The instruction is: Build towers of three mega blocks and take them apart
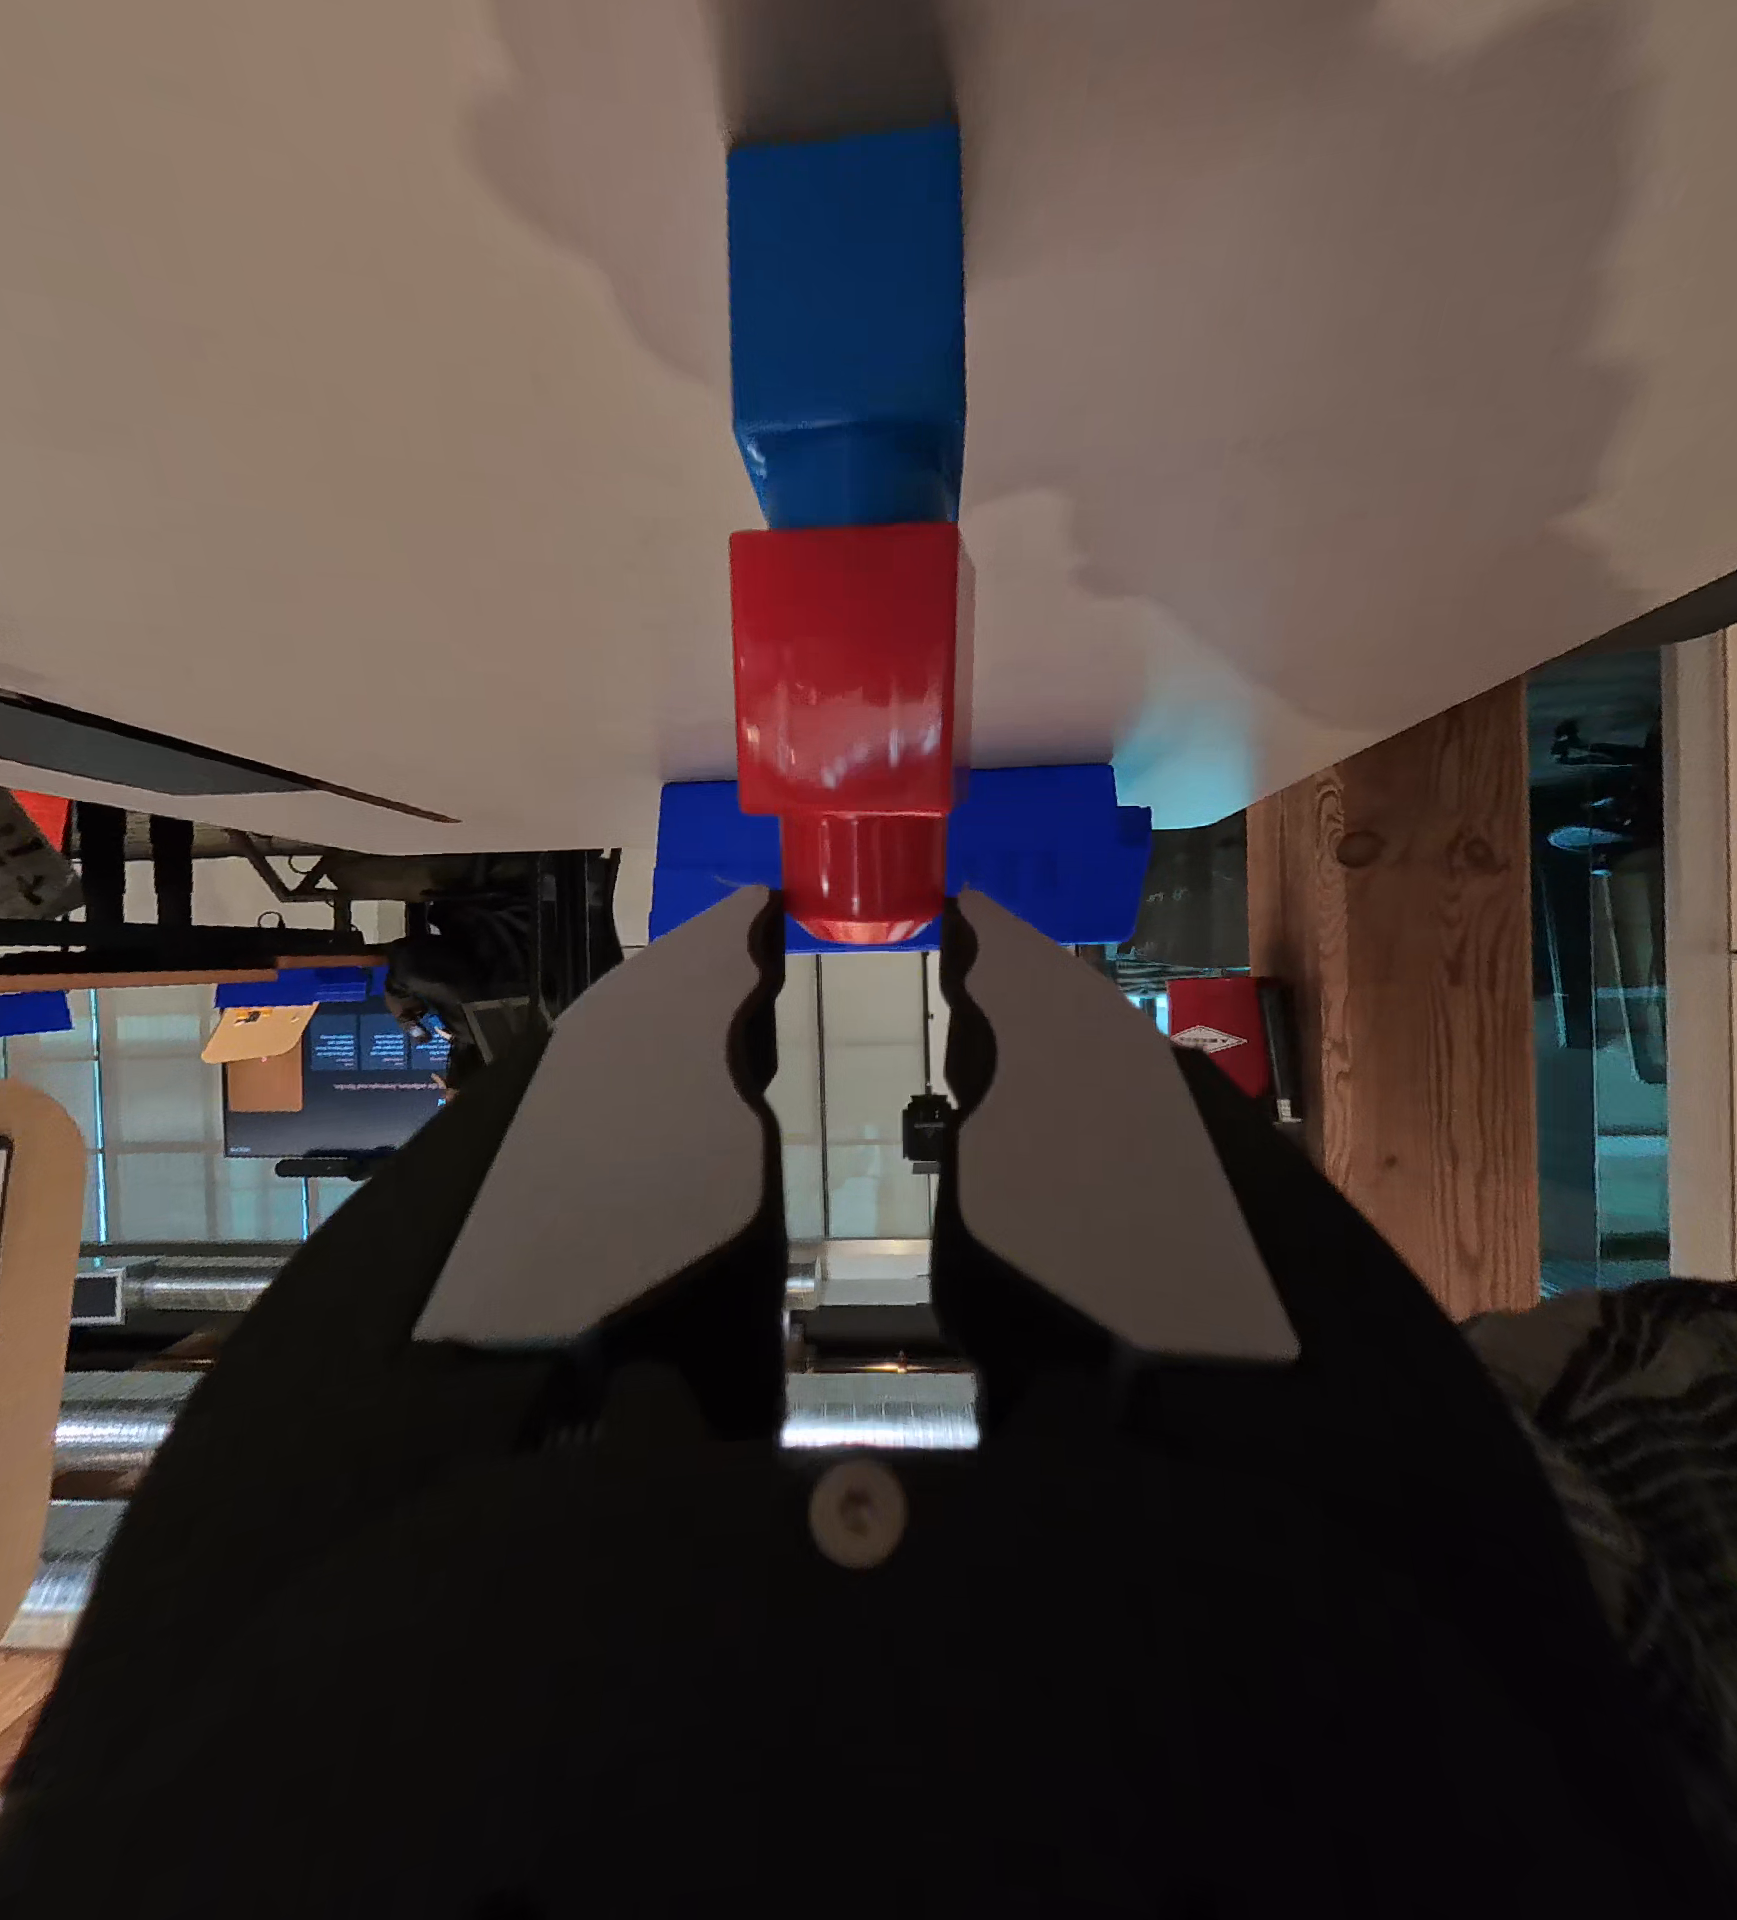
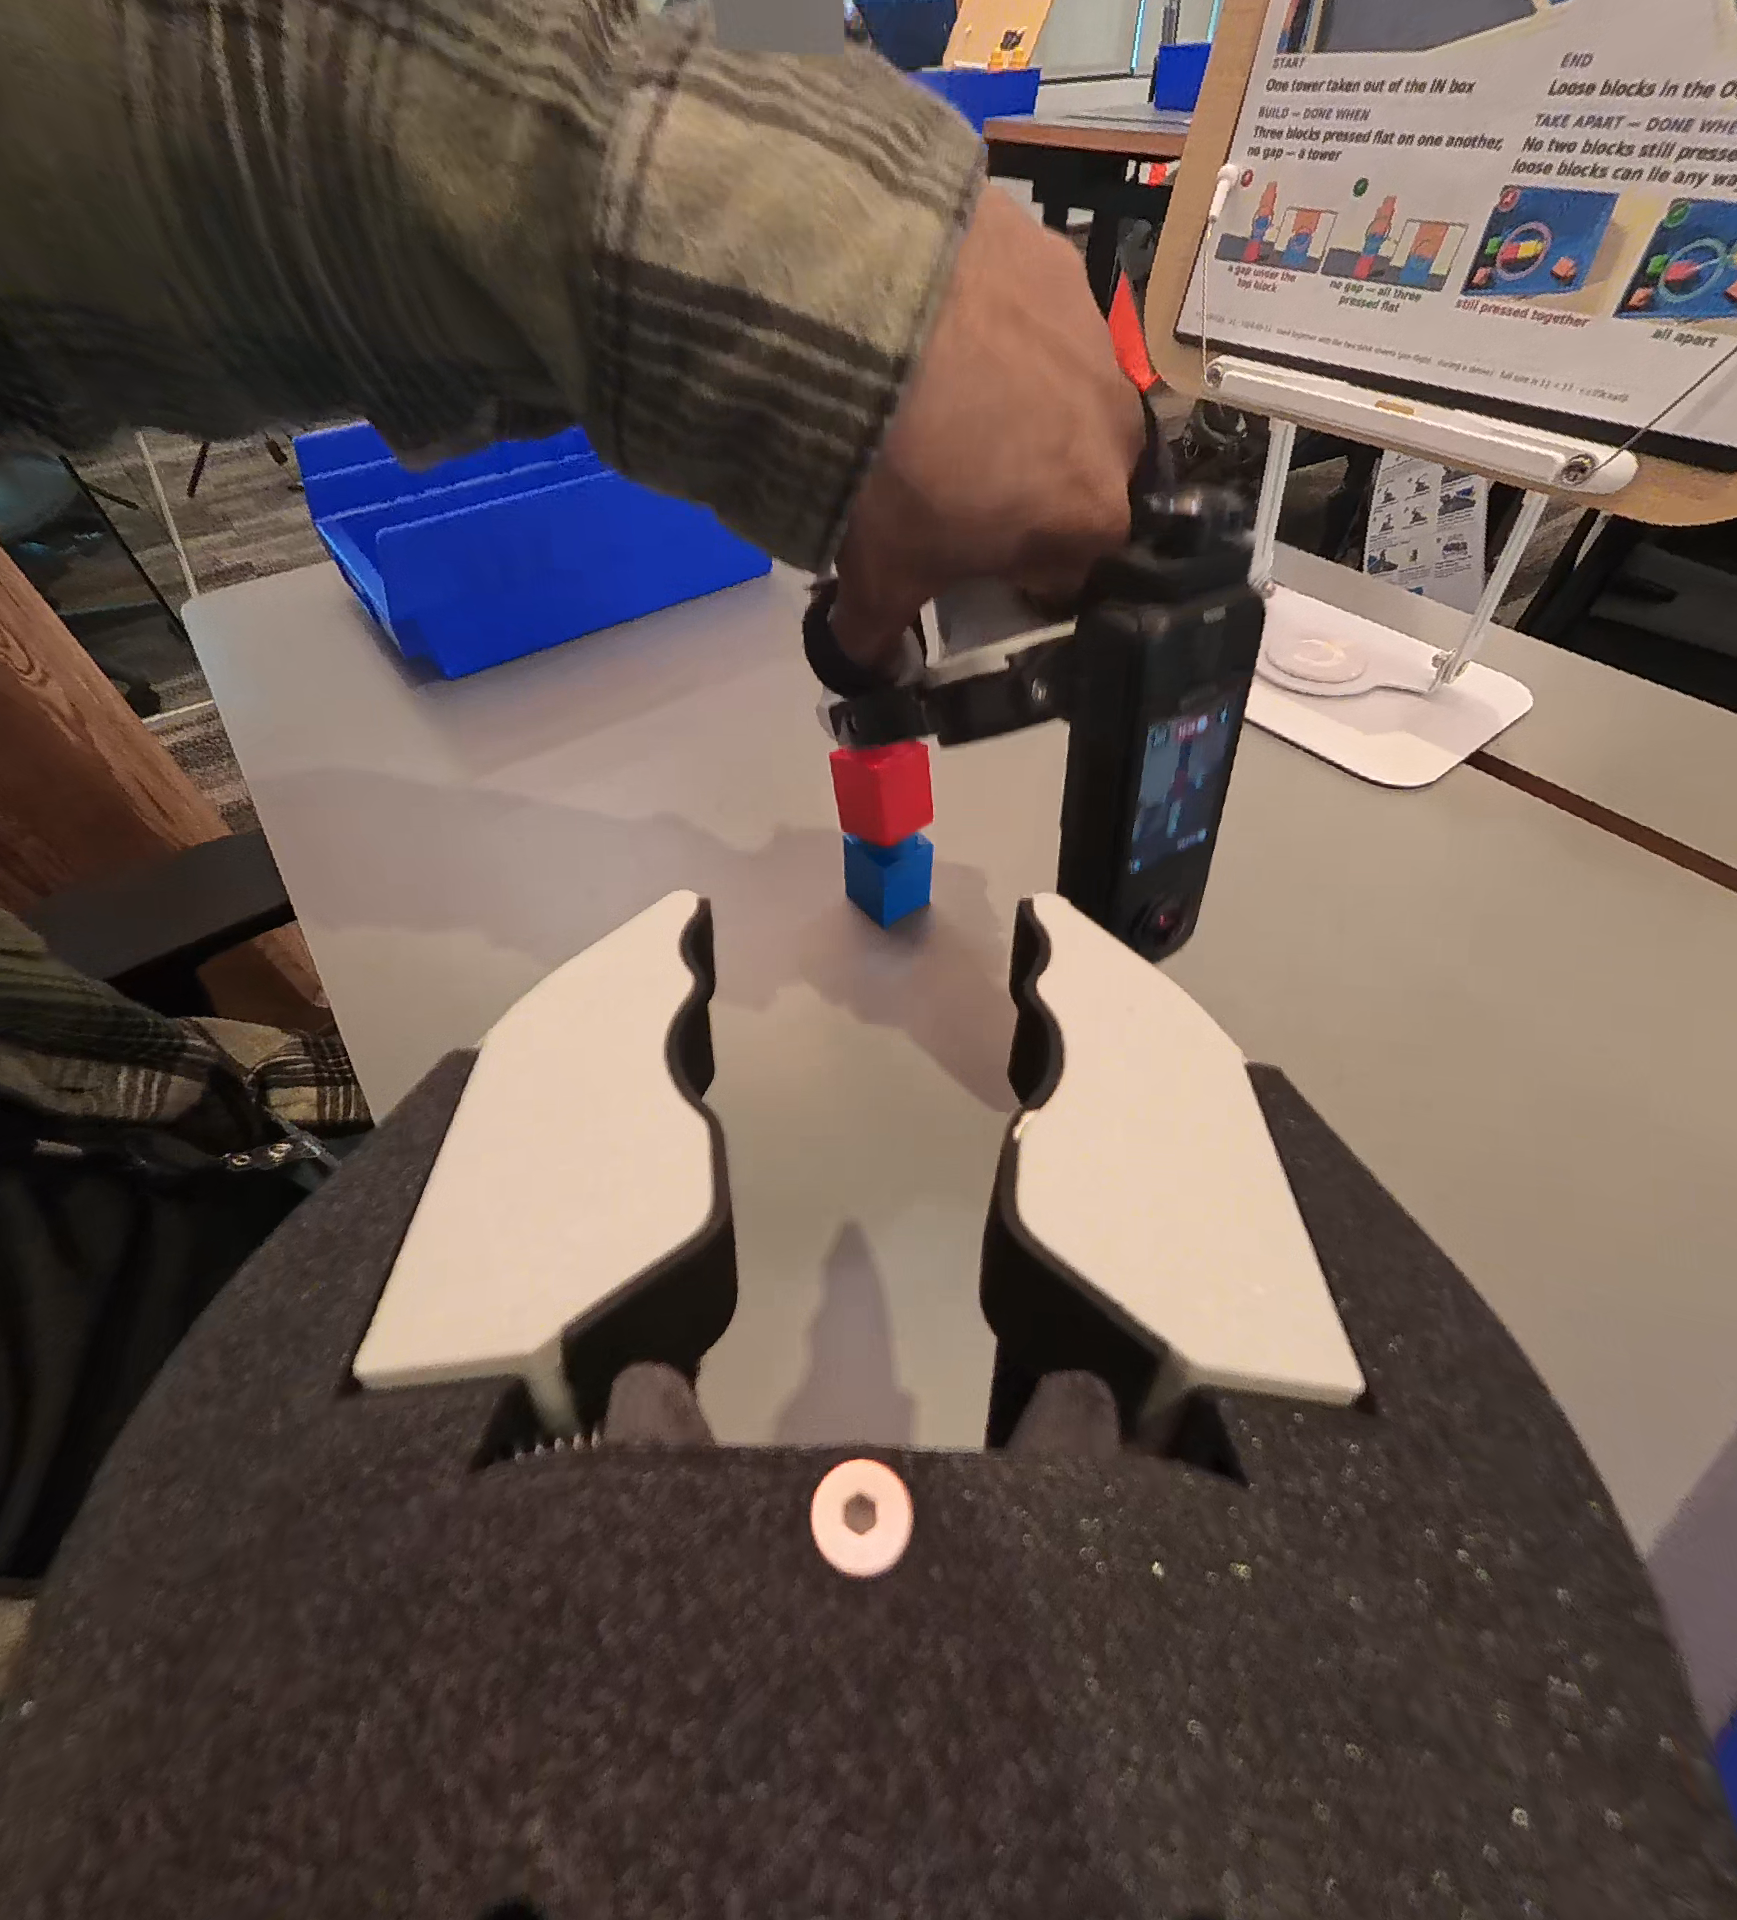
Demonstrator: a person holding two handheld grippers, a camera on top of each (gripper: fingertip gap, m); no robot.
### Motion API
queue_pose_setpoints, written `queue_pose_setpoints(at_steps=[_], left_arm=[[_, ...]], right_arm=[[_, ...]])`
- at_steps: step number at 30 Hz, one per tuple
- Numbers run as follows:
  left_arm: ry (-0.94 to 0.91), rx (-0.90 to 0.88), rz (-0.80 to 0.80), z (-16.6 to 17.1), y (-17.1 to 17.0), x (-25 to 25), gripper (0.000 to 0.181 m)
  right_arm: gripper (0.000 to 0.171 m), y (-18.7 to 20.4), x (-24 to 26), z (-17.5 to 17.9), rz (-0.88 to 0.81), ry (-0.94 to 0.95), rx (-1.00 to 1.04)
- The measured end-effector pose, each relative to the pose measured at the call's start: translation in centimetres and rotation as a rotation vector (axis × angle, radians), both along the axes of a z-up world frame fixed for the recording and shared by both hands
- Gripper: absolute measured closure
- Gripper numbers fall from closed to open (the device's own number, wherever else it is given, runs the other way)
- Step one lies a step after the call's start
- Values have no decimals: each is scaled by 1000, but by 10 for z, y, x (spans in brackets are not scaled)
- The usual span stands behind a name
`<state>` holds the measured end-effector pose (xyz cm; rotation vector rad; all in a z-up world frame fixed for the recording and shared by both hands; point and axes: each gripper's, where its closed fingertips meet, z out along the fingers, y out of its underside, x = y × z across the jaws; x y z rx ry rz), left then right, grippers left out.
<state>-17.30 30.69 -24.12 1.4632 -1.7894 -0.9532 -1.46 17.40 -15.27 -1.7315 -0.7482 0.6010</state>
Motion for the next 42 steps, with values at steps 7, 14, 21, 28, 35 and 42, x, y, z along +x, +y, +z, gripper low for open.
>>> queue_pose_setpoints(at_steps=[7,14,21,28,35,42], left_arm=[[77,28,-44,-2,3,2,154],[122,99,-87,-3,6,6,153],[67,84,-48,-6,2,10,152],[11,66,-65,-9,2,17,136],[-277,7,-27,15,-1,35,109],[-1464,-193,159,73,-4,71,99]], right_arm=[[117,-1,1,1,3,3,3],[117,-2,2,4,-1,8,14],[116,-2,2,6,1,16,18],[115,-3,1,5,3,16,17],[114,-3,2,5,3,18,16],[113,-1,8,5,-12,27,11]])
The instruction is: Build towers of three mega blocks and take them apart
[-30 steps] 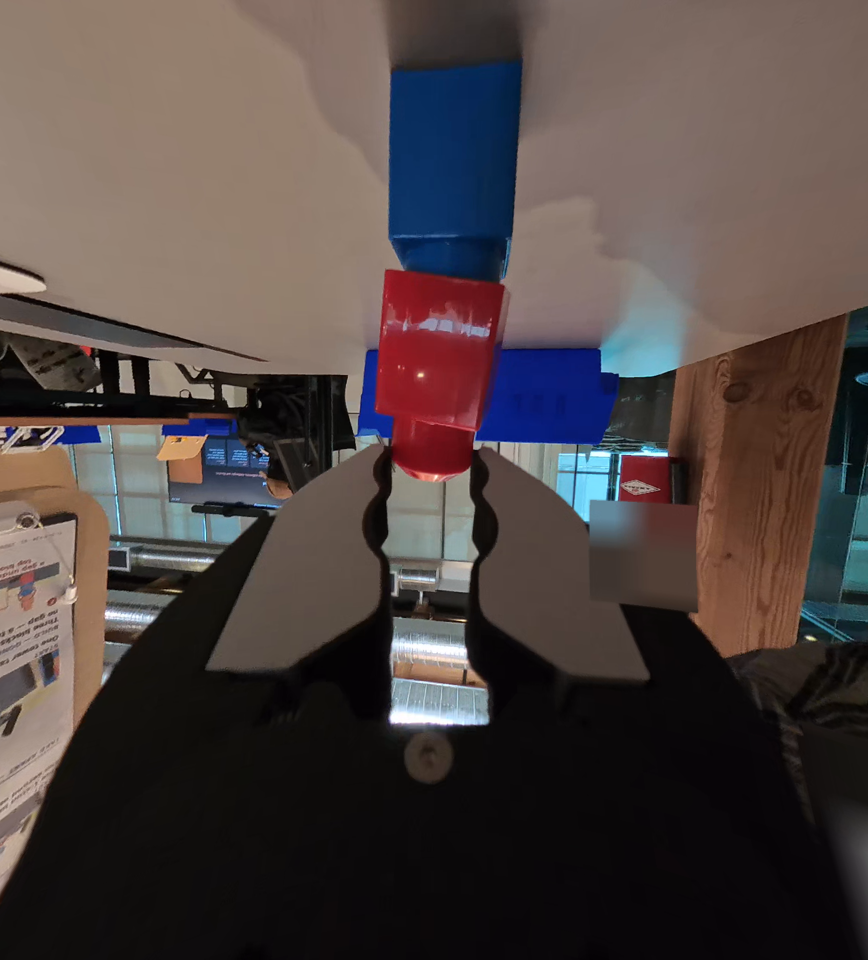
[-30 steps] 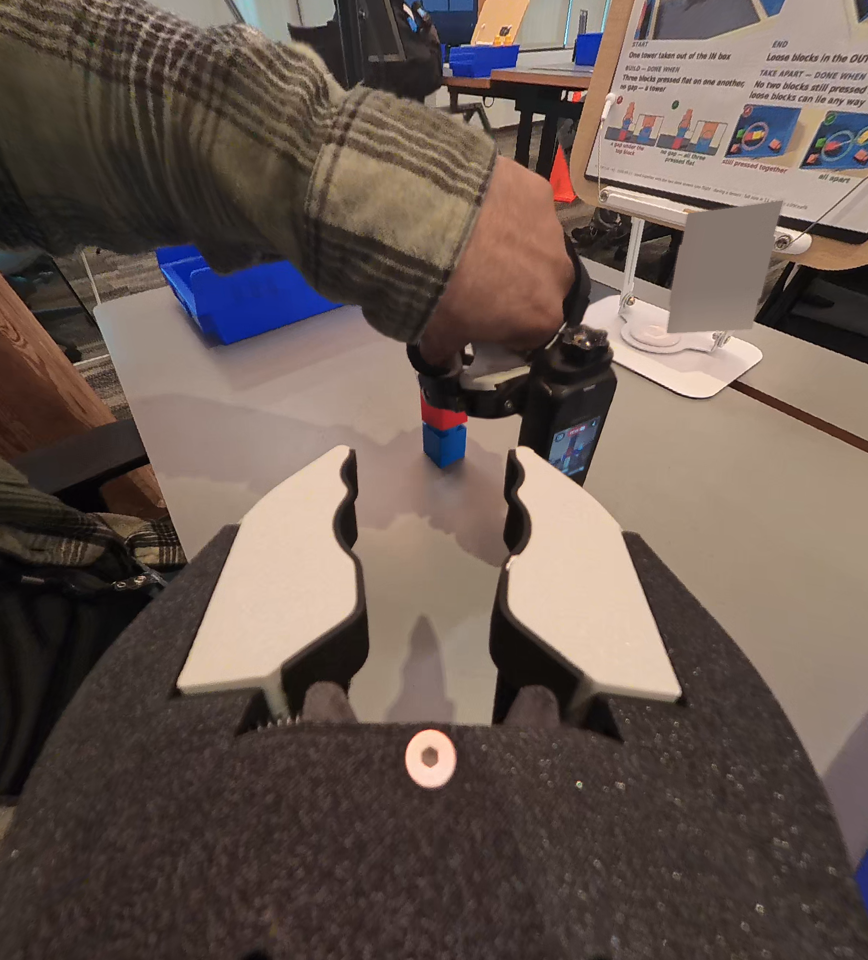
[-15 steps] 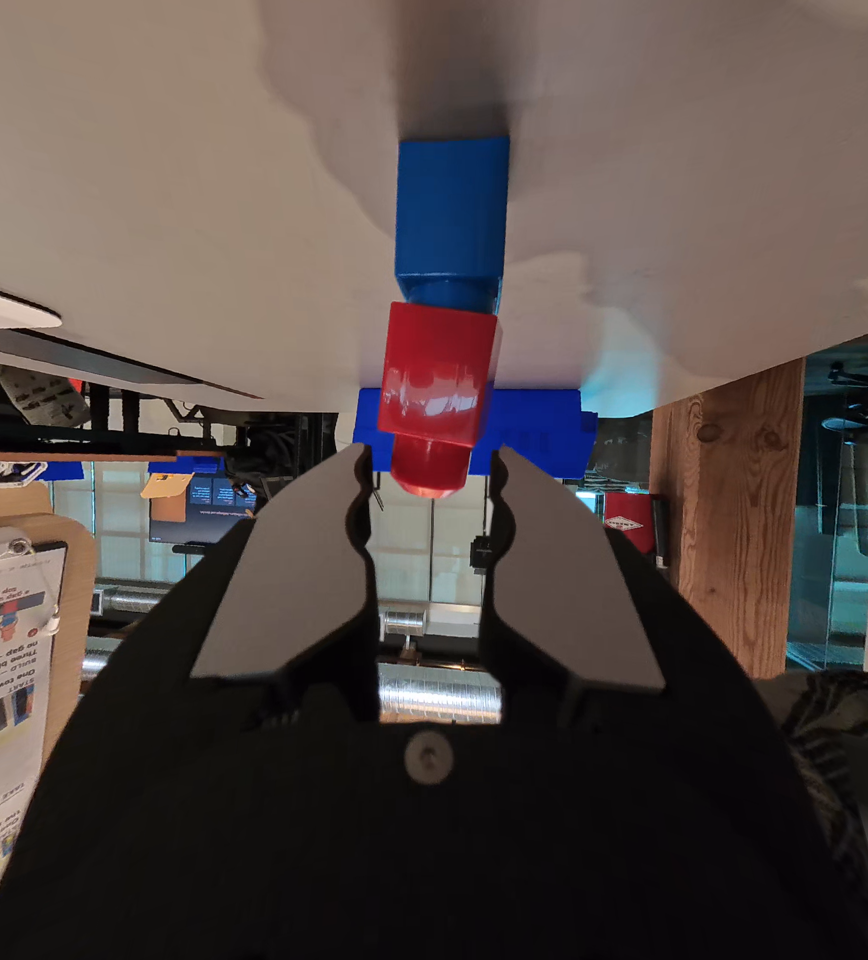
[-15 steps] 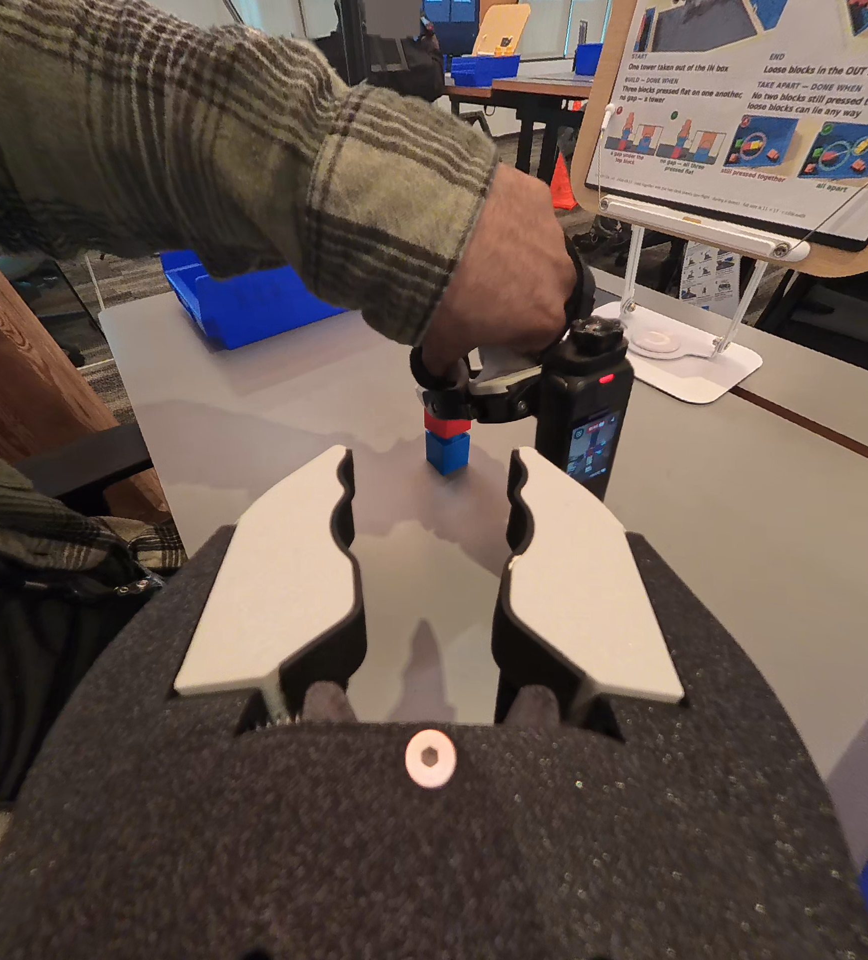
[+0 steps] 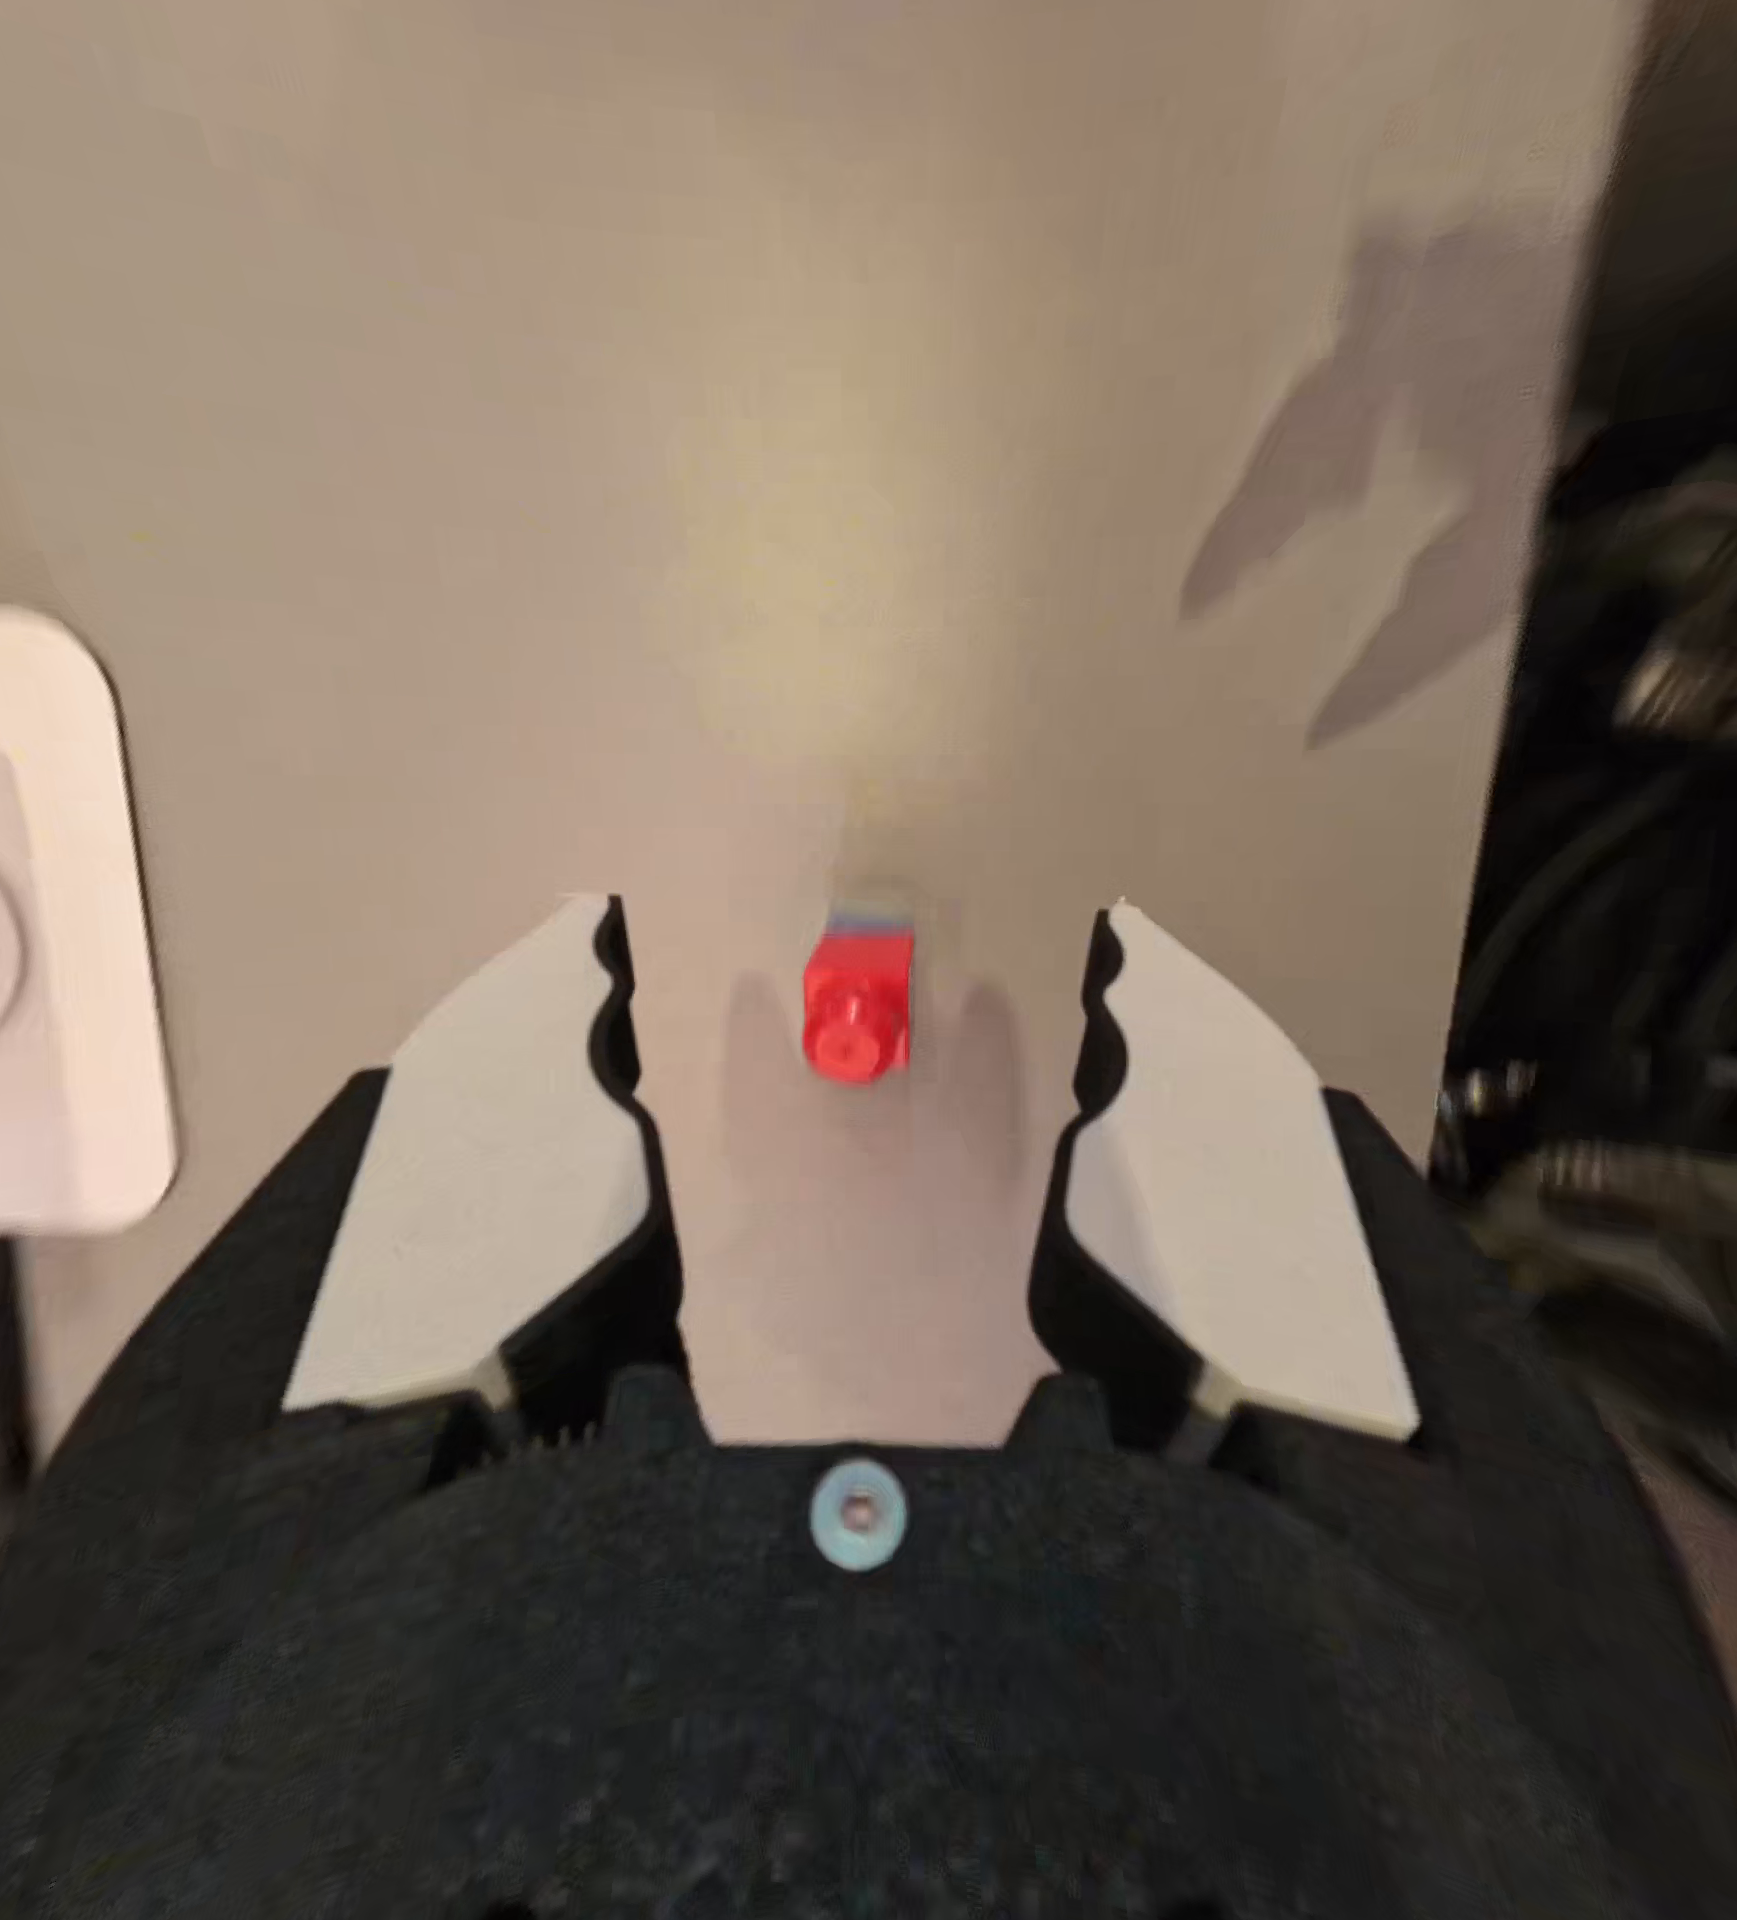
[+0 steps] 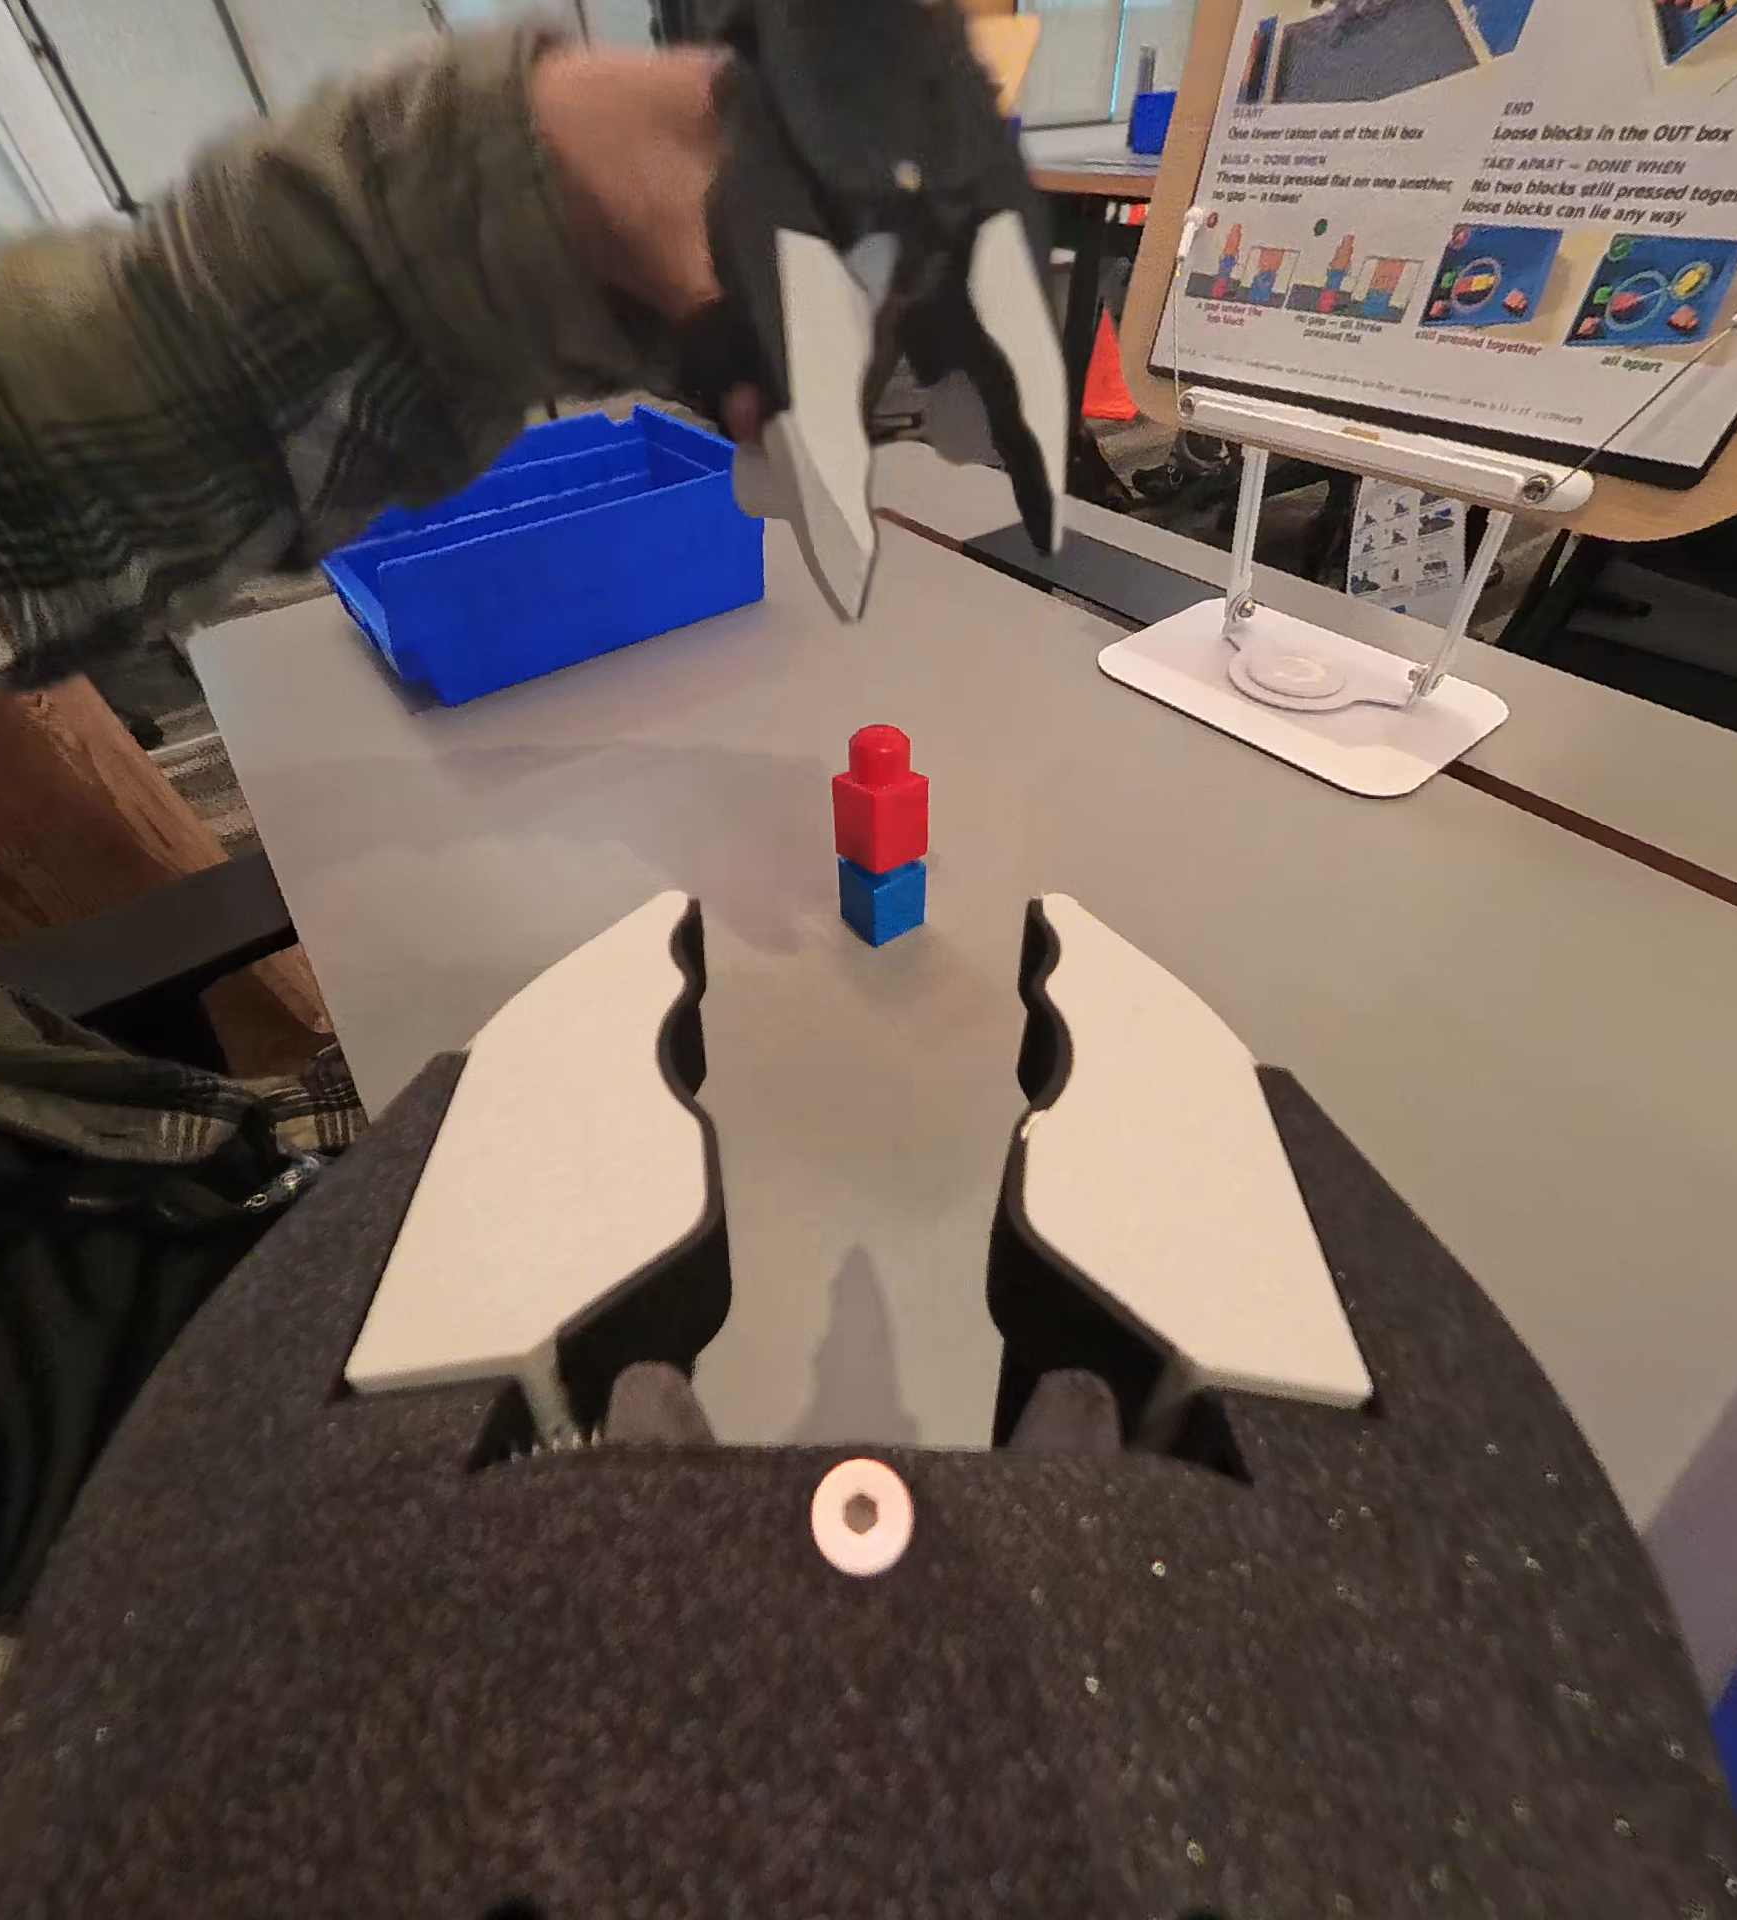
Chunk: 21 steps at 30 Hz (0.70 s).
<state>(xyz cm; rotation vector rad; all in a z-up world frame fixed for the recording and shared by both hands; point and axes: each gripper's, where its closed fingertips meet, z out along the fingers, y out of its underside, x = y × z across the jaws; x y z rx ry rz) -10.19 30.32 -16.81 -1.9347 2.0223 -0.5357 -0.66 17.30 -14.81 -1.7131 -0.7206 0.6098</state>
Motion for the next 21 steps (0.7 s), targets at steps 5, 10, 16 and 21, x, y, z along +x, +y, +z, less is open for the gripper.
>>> queue_pose_setpoints(at_steps=[5,10,16,21], left_arm=[[-560,-67,214,-24,18,-45,107],[-691,-132,304,-63,16,-52,110],[-600,-159,230,-98,-2,-29,113],[-584,-162,185,-103,-8,-22,145]], right_arm=[[113,8,-5,-8,0,-2,-29],[112,14,-19,-17,12,-13,-63],[112,15,-29,-22,23,-7,-84],[112,15,-29,-22,24,-10,-87]])
